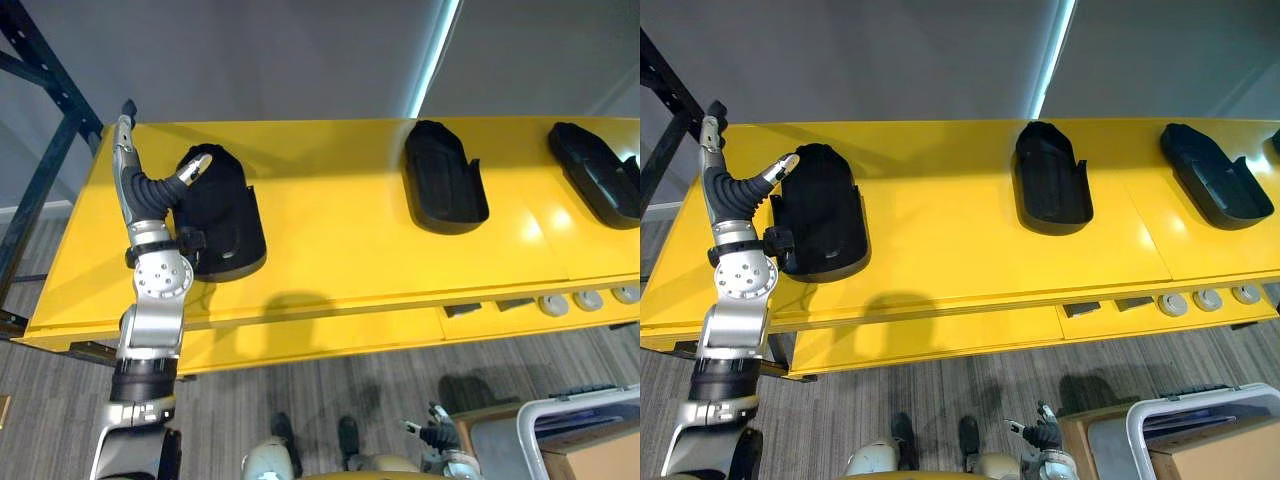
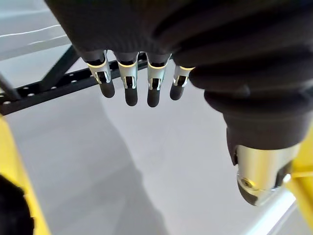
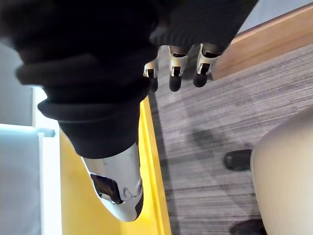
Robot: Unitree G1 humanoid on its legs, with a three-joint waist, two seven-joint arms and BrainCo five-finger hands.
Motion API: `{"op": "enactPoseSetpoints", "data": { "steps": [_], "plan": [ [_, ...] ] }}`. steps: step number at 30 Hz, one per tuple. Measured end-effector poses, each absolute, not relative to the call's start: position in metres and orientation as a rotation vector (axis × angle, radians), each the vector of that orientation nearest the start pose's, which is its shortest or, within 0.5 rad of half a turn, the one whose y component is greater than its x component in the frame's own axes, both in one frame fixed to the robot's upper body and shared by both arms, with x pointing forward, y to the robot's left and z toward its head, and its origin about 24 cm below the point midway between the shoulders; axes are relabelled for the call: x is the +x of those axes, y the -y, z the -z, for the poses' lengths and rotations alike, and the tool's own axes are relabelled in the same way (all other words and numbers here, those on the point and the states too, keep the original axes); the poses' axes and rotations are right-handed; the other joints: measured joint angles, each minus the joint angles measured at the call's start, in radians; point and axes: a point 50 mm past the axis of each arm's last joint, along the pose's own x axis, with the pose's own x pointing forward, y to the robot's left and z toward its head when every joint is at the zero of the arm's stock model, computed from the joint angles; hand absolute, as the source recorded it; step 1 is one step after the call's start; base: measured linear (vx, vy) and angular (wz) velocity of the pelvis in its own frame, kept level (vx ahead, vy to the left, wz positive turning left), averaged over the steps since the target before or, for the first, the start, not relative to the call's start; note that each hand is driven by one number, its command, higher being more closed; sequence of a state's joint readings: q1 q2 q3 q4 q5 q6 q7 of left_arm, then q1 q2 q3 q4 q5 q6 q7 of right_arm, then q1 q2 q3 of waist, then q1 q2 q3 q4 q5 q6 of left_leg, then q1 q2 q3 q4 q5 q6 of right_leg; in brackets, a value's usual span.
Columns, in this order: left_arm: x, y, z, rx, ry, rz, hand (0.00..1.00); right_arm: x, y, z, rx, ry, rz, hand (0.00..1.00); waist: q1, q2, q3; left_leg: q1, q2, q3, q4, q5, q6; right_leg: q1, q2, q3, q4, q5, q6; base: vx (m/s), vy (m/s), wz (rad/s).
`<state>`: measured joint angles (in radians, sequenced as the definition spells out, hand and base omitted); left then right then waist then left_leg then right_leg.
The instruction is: Walk over and take plastic housings, then place them on the shelf
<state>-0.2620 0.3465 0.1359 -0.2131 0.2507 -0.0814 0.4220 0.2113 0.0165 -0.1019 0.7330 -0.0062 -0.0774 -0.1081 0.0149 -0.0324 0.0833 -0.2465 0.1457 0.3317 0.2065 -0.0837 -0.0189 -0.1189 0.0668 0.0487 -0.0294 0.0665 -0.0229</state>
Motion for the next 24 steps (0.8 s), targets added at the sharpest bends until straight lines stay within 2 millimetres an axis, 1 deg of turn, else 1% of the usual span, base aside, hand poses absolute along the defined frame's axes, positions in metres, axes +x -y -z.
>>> {"op": "enactPoseSetpoints", "data": {
  "steps": [2,3,4,5,7,8,10,11,12,13,17,20,24],
  "plan": [
    [0.247,-0.210,-0.181,0.434,0.696,-0.478,0.00,0.111,0.176,0.139,0.007,-0.870,0.255,0.00,0.000,-0.002,0.001,0.022,-0.013,-0.008,-0.016,0.000,0.000,0.020,-0.009,-0.009,-0.001,-0.010,0.008,0.00,0.026,0.15],
    [0.242,-0.207,-0.178,0.428,0.695,-0.474,0.00,0.110,0.176,0.139,0.006,-0.873,0.255,0.00,0.000,-0.003,0.002,0.026,-0.017,-0.012,-0.019,0.001,0.001,0.025,-0.012,-0.014,-0.001,-0.013,0.007,-0.01,0.027,0.18],
    [0.235,-0.204,-0.173,0.416,0.690,-0.473,1.00,0.109,0.176,0.140,0.006,-0.878,0.255,0.00,0.001,-0.004,0.002,0.031,-0.022,-0.017,-0.024,0.001,0.002,0.030,-0.016,-0.017,0.000,-0.017,0.007,-0.02,0.029,0.16],
    [0.225,-0.200,-0.166,0.396,0.673,-0.467,1.00,0.109,0.176,0.140,0.004,-0.883,0.252,0.00,0.003,-0.005,0.002,0.033,-0.025,-0.019,-0.026,0.001,0.002,0.031,-0.019,-0.020,0.002,-0.022,0.009,-0.02,0.028,0.12],
    [0.216,-0.198,-0.158,0.380,0.643,-0.463,1.00,0.110,0.174,0.141,0.010,-0.883,0.251,0.00,0.006,-0.007,0.003,0.037,-0.030,-0.022,-0.029,0.005,0.008,0.032,-0.022,-0.027,0.010,-0.032,0.013,-0.02,0.030,0.16],
    [0.209,-0.196,-0.147,0.359,0.598,-0.461,1.00,0.110,0.172,0.141,0.015,-0.883,0.250,0.00,0.003,-0.009,0.005,0.054,-0.041,-0.029,-0.048,0.015,0.012,0.043,-0.030,-0.045,0.019,-0.044,0.013,0.00,0.033,0.29],
    [0.204,-0.192,-0.138,0.337,0.554,-0.451,1.00,0.110,0.172,0.141,0.012,-0.885,0.249,0.00,0.004,-0.015,0.008,0.065,-0.044,-0.029,-0.056,0.019,0.013,0.049,-0.034,-0.052,0.029,-0.053,0.021,0.00,0.030,0.21],
    [0.200,-0.189,-0.130,0.324,0.517,-0.432,1.00,0.110,0.171,0.141,0.013,-0.886,0.246,0.00,0.013,-0.021,0.009,0.065,-0.045,-0.029,-0.054,0.018,0.013,0.051,-0.036,-0.054,0.031,-0.055,0.024,0.00,0.029,0.06],
    [0.199,-0.188,-0.126,0.318,0.496,-0.419,1.00,0.110,0.171,0.141,0.014,-0.886,0.245,0.00,0.024,-0.024,0.009,0.065,-0.045,-0.029,-0.052,0.018,0.013,0.052,-0.037,-0.057,0.031,-0.055,0.024,0.01,0.035,0.05],
    [0.197,-0.184,-0.117,0.307,0.450,-0.384,1.00,0.110,0.169,0.141,0.020,-0.888,0.243,0.00,0.030,-0.032,0.009,0.065,-0.046,-0.029,-0.050,0.017,0.015,0.053,-0.038,-0.064,0.031,-0.056,0.025,0.01,0.027,0.08],
    [0.199,-0.176,-0.079,0.260,0.265,-0.301,1.00,0.112,0.168,0.141,0.020,-0.889,0.238,0.00,0.032,-0.034,0.010,0.065,-0.050,-0.031,-0.031,0.003,0.032,0.062,-0.048,-0.078,0.040,-0.062,0.033,0.01,0.044,0.09],
    [0.201,-0.170,-0.066,0.249,0.205,-0.255,1.00,0.112,0.168,0.141,0.020,-0.892,0.239,0.00,0.031,-0.034,0.010,0.066,-0.055,-0.030,-0.031,0.000,0.037,0.062,-0.054,-0.079,0.045,-0.063,0.034,0.00,0.055,0.00],
    [0.202,-0.161,-0.059,0.240,0.176,-0.207,1.00,0.112,0.168,0.141,0.020,-0.889,0.239,0.00,0.029,-0.034,0.010,0.066,-0.057,-0.024,-0.030,-0.002,0.040,0.061,-0.056,-0.077,0.046,-0.063,0.034,0.00,0.009,0.00]
  ]
}}
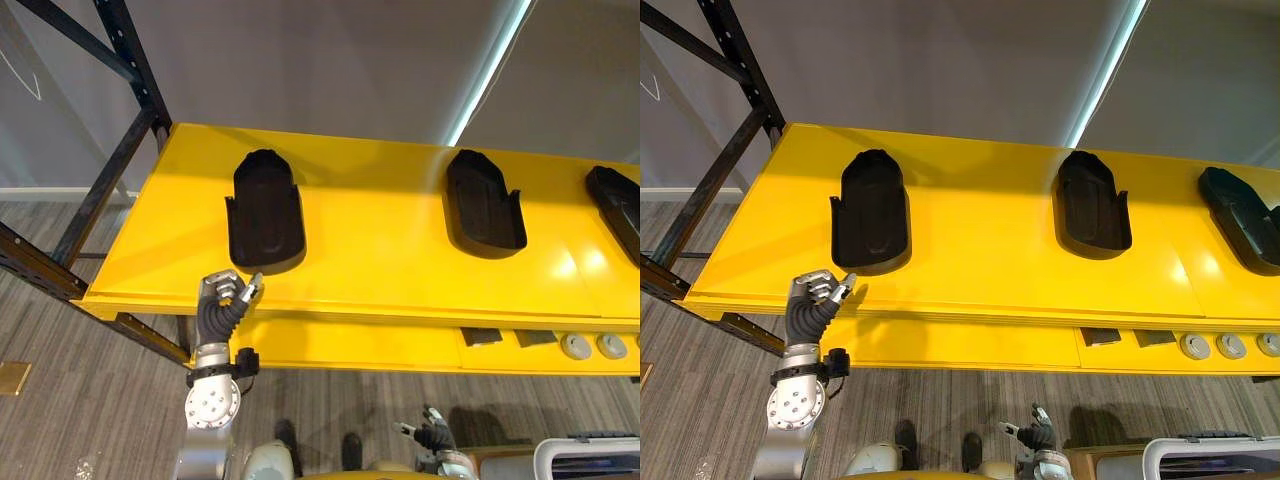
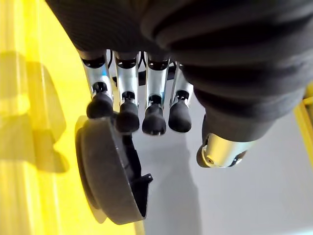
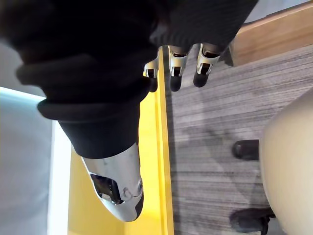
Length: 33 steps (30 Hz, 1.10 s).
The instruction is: Walk over and take plastic housings, then place them on the shelf
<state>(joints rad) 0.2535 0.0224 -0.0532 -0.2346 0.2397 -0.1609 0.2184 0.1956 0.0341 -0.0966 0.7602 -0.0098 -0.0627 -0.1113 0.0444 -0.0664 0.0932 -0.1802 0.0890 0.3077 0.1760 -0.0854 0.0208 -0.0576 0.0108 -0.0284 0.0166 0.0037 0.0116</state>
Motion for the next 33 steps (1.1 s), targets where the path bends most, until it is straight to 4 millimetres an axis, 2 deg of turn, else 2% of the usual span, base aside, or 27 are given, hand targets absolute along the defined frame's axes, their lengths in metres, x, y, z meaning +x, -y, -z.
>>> {"op": "enactPoseSetpoints", "data": {
  "steps": [7,12,19,23,25,27,33],
  "plan": [
    [0.212,-0.149,-0.047,0.251,0.134,-0.166,1.00,0.112,0.168,0.141,0.013,-0.891,0.252,0.00,-0.003,-0.001,-0.001,0.006,0.002,0.017,0.000,-0.002,0.002,-0.001,-0.001,0.005,0.000,-0.004,0.004,0.01,0.003,-0.02],
    [0.220,-0.148,-0.052,0.264,0.158,-0.187,1.00,0.111,0.169,0.141,0.011,-0.893,0.258,0.00,-0.004,-0.002,-0.002,0.009,0.001,0.025,-0.002,-0.007,0.002,-0.002,-0.004,0.011,0.000,-0.007,0.007,0.02,0.011,-0.05],
    [0.226,-0.148,-0.042,0.279,0.110,-0.210,1.00,0.110,0.169,0.141,0.011,-0.897,0.261,0.00,-0.008,-0.015,-0.020,0.015,-0.001,0.040,-0.022,-0.008,0.000,-0.012,-0.004,0.026,0.000,-0.007,0.008,0.03,0.010,-0.06],
    [0.227,-0.151,-0.042,0.281,0.106,-0.239,1.00,0.109,0.169,0.141,0.011,-0.899,0.262,0.00,-0.029,-0.014,-0.023,0.020,-0.002,0.042,-0.032,-0.008,0.000,-0.013,-0.003,0.029,0.001,-0.007,0.008,0.03,0.017,-0.03],
    [0.232,-0.150,-0.040,0.292,0.096,-0.237,1.00,0.107,0.170,0.142,0.010,-0.905,0.264,0.00,-0.030,-0.014,-0.025,0.022,-0.002,0.043,-0.036,-0.008,-0.001,-0.015,-0.002,0.032,0.002,-0.007,0.008,0.03,0.017,-0.04],
    [0.237,-0.151,-0.040,0.308,0.088,-0.237,1.00,0.107,0.169,0.142,0.010,-0.906,0.263,0.00,-0.029,-0.013,-0.025,0.027,-0.003,0.047,-0.044,0.002,-0.014,-0.016,-0.001,0.033,0.004,-0.007,0.008,0.02,0.015,-0.08],
    [0.247,-0.159,-0.030,0.348,0.043,-0.273,1.00,0.106,0.171,0.142,0.000,-0.910,0.262,0.00,-0.031,0.006,-0.058,0.089,-0.024,0.053,-0.173,0.069,-0.020,-0.023,0.003,0.046,0.013,-0.008,0.008,0.01,0.007,-0.06]
  ]
}}
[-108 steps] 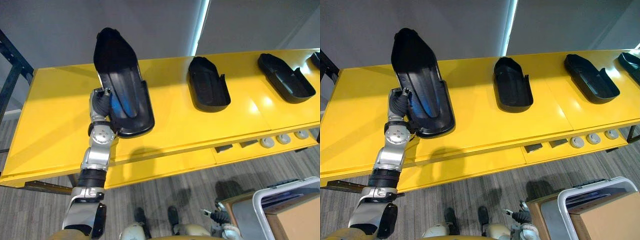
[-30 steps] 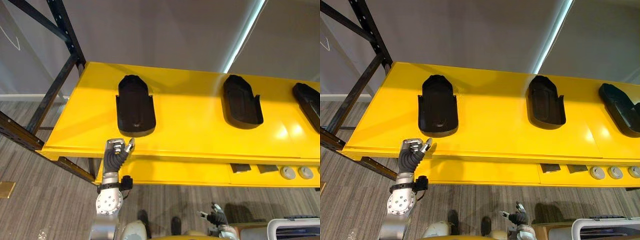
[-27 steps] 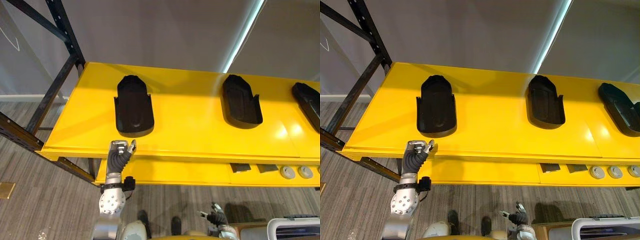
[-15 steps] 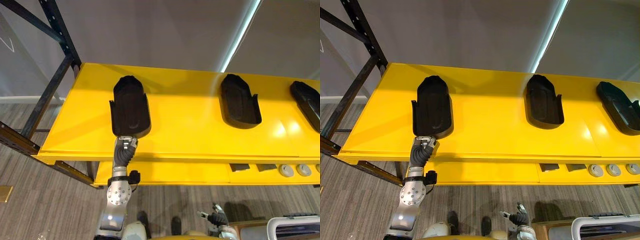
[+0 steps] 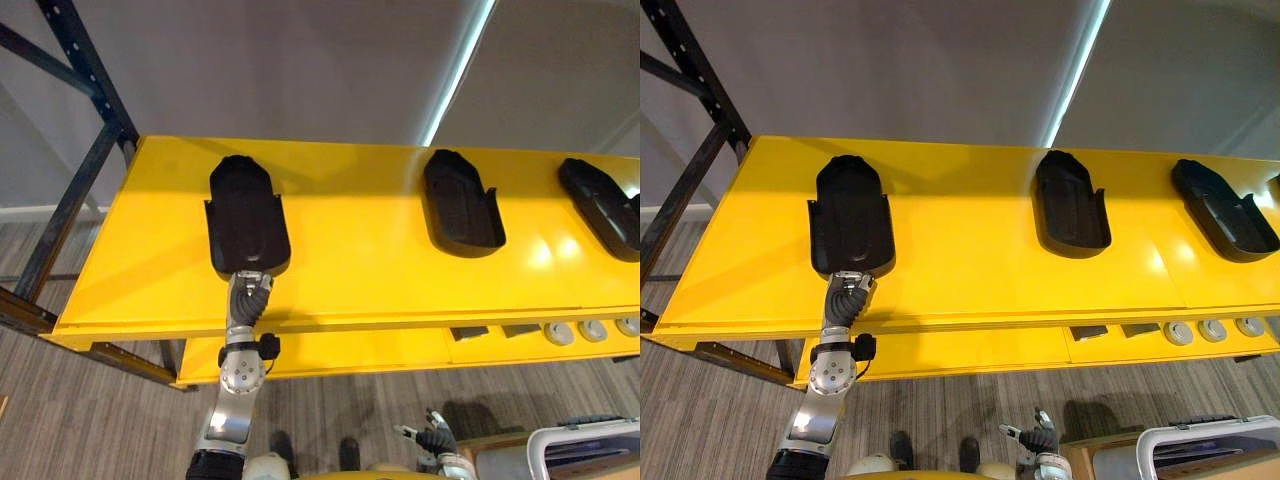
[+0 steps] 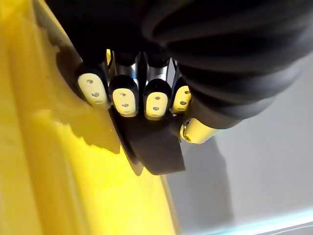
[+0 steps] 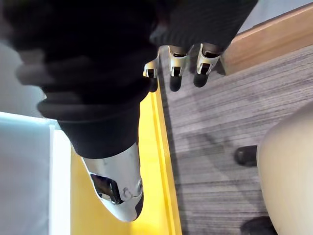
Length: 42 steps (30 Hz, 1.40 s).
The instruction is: Walk over and take plastic housings, then place them on the shelf
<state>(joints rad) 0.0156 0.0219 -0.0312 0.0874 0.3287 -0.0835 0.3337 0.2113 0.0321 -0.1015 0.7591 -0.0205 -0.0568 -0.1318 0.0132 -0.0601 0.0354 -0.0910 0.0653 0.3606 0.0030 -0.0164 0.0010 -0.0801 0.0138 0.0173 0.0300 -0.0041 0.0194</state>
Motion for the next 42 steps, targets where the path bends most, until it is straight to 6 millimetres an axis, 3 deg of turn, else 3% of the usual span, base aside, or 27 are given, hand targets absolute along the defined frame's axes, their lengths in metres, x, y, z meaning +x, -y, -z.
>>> {"op": "enactPoseSetpoints", "data": {
  "steps": [4,24,31,33,36,38,42],
  "plan": [
    [0.253,-0.161,-0.031,0.358,0.040,-0.282,1.00,0.106,0.170,0.143,0.001,-0.913,0.259,0.00,-0.001,0.010,-0.010,0.027,-0.018,-0.002,-0.100,0.066,0.003,-0.012,0.002,-0.004,-0.011,-0.002,-0.002,-0.01,0.003,0.02],
    [0.269,-0.191,-0.032,0.466,0.025,-0.344,1.00,0.111,0.167,0.148,-0.015,-0.945,0.235,0.00,-0.025,0.002,-0.005,0.048,-0.043,-0.025,-0.107,0.069,0.007,0.029,-0.018,-0.017,-0.053,0.004,-0.001,0.01,0.011,0.03],
    [0.269,-0.189,-0.034,0.473,0.039,-0.331,1.00,0.116,0.167,0.146,-0.015,-0.932,0.231,0.00,-0.024,0.002,0.002,0.055,-0.042,-0.033,-0.107,0.069,0.007,0.047,-0.018,-0.026,-0.059,0.004,-0.001,0.02,-0.004,0.03],
    [0.266,-0.186,-0.042,0.467,0.079,-0.327,1.00,0.117,0.166,0.146,-0.014,-0.930,0.230,0.00,-0.025,0.000,0.009,0.057,-0.041,-0.036,-0.106,0.069,0.007,0.052,-0.018,-0.028,-0.058,0.004,-0.002,0.01,0.003,0.05],
    [0.257,-0.174,-0.072,0.440,0.236,-0.306,1.00,0.113,0.167,0.147,-0.014,-0.938,0.233,0.00,-0.021,-0.004,0.017,0.057,-0.040,-0.043,-0.106,0.069,0.007,0.052,-0.018,-0.031,-0.051,0.004,-0.002,0.00,0.006,0.05],
    [0.245,-0.167,-0.103,0.409,0.392,-0.301,1.00,0.111,0.168,0.147,-0.016,-0.939,0.235,0.00,-0.021,-0.002,0.019,0.057,-0.039,-0.047,-0.106,0.060,0.006,0.053,-0.017,-0.033,-0.047,0.004,-0.002,0.00,0.010,0.04],
    [0.219,-0.169,-0.146,0.328,0.620,-0.336,1.00,0.109,0.170,0.147,-0.019,-0.939,0.241,0.00,-0.008,0.009,0.027,0.069,-0.036,-0.054,-0.107,0.054,0.014,0.061,-0.015,-0.043,-0.030,0.003,0.000,-0.01,0.009,0.08]
  ]
}}
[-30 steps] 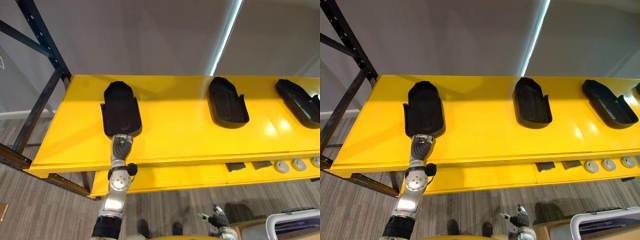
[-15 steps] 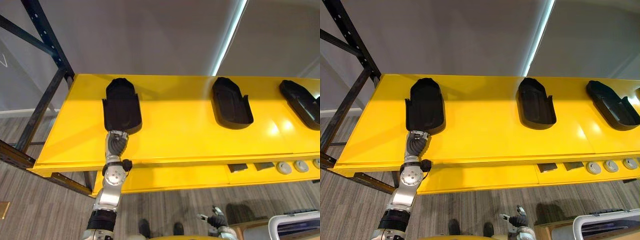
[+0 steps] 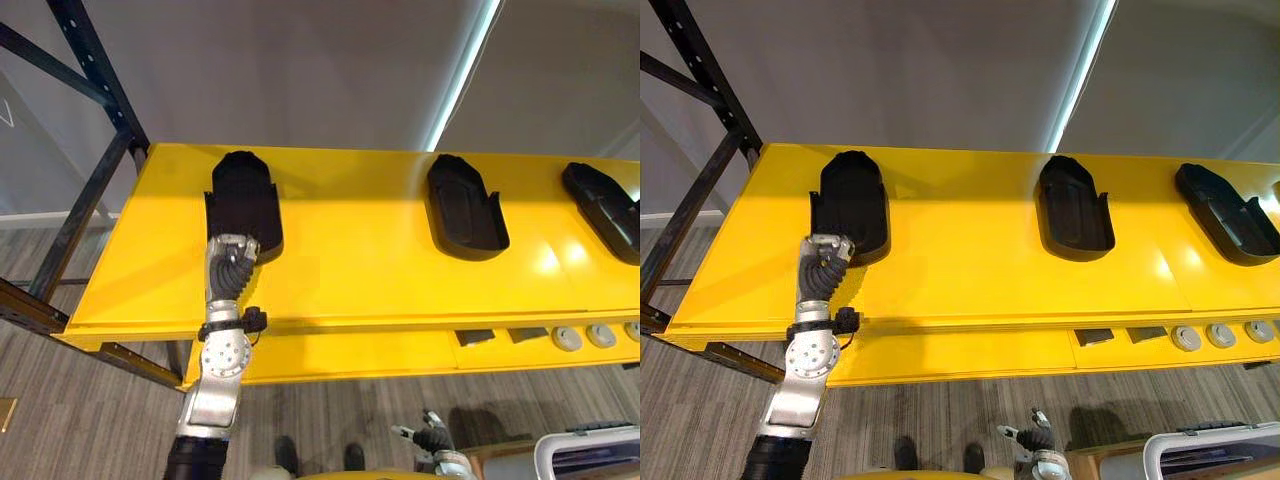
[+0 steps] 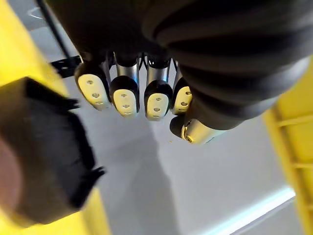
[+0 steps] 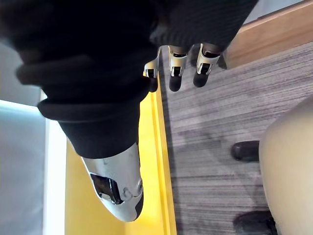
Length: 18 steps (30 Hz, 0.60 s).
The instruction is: Walk over and take plastic housings, then place them on the shelf
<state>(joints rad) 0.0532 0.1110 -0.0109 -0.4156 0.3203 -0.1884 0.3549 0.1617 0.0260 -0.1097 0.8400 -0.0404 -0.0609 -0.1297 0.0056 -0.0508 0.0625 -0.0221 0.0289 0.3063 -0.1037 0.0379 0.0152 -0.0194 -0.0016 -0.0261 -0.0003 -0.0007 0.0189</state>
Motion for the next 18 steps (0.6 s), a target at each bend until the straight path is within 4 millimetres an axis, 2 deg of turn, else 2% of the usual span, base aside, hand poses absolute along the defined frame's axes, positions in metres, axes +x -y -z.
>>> {"op": "enactPoseSetpoints", "data": {
  "steps": [2,4,5,9,11,12,13,14,17,18],
  "plan": [
    [0.205,-0.181,-0.160,0.292,0.700,-0.403,1.00,0.110,0.172,0.147,-0.022,-0.935,0.244,0.00,0.009,0.008,0.004,0.001,0.000,-0.003,0.000,-0.001,0.001,0.005,0.000,-0.004,0.004,-0.002,0.002,-0.03,0.010,0.06],
    [0.186,-0.208,-0.166,0.249,0.741,-0.559,1.00,0.112,0.172,0.146,-0.023,-0.926,0.245,0.00,0.010,0.015,0.009,0.002,0.000,-0.010,0.000,0.000,0.001,0.011,-0.002,-0.018,0.007,-0.004,0.003,-0.03,0.004,0.16],
    [0.178,-0.223,-0.163,0.247,0.723,-0.638,1.00,0.112,0.172,0.145,-0.023,-0.926,0.245,0.00,0.011,0.016,0.009,0.006,-0.001,-0.015,0.000,0.000,0.001,0.017,-0.003,-0.031,0.011,-0.012,0.001,-0.02,-0.003,0.16],
    [0.158,-0.254,-0.144,0.211,0.612,-0.797,1.00,0.112,0.172,0.145,-0.023,-0.927,0.247,0.00,0.012,0.016,0.008,0.009,-0.004,-0.029,0.000,0.000,0.000,0.019,-0.011,-0.063,0.024,-0.034,0.005,0.01,-0.007,0.28],
    [0.150,-0.272,-0.115,0.205,0.451,-0.869,1.00,0.112,0.174,0.145,-0.020,-0.925,0.256,0.00,0.014,0.017,0.008,0.015,-0.004,-0.031,0.001,0.002,0.000,0.030,-0.016,-0.090,0.028,-0.040,0.004,0.07,-0.002,0.32],
    [0.150,-0.274,-0.106,0.208,0.396,-0.871,1.00,0.112,0.174,0.145,-0.021,-0.926,0.255,0.00,0.017,0.016,0.007,0.017,-0.004,-0.030,0.003,0.002,0.000,0.033,-0.017,-0.091,0.028,-0.041,0.004,0.06,0.008,0.17],
    [0.151,-0.281,-0.079,0.219,0.247,-0.861,1.00,0.111,0.174,0.145,-0.022,-0.931,0.252,0.00,0.039,0.015,0.004,0.018,-0.005,-0.029,0.007,0.002,0.000,0.035,-0.019,-0.096,0.028,-0.042,0.004,0.05,0.013,0.05],
    [0.151,-0.283,-0.067,0.220,0.181,-0.856,1.00,0.111,0.173,0.145,-0.021,-0.935,0.250,0.00,0.043,0.013,0.003,0.017,-0.006,-0.029,0.007,0.002,0.000,0.034,-0.019,-0.097,0.028,-0.042,0.004,0.05,0.015,0.04],
    [0.140,-0.291,-0.001,0.203,-0.172,-0.828,1.00,0.119,0.171,0.142,-0.015,-0.914,0.243,0.00,0.040,0.005,-0.002,0.019,-0.010,-0.028,0.008,0.002,0.000,0.034,-0.025,-0.102,0.033,-0.050,0.008,0.04,0.018,0.02],
    [0.137,-0.291,0.010,0.197,-0.228,-0.824,1.00,0.119,0.171,0.142,-0.015,-0.912,0.244,0.00,0.038,0.003,-0.003,0.021,-0.011,-0.028,0.008,0.002,0.000,0.035,-0.028,-0.104,0.037,-0.054,0.010,0.05,0.021,0.02]
  ]
}}
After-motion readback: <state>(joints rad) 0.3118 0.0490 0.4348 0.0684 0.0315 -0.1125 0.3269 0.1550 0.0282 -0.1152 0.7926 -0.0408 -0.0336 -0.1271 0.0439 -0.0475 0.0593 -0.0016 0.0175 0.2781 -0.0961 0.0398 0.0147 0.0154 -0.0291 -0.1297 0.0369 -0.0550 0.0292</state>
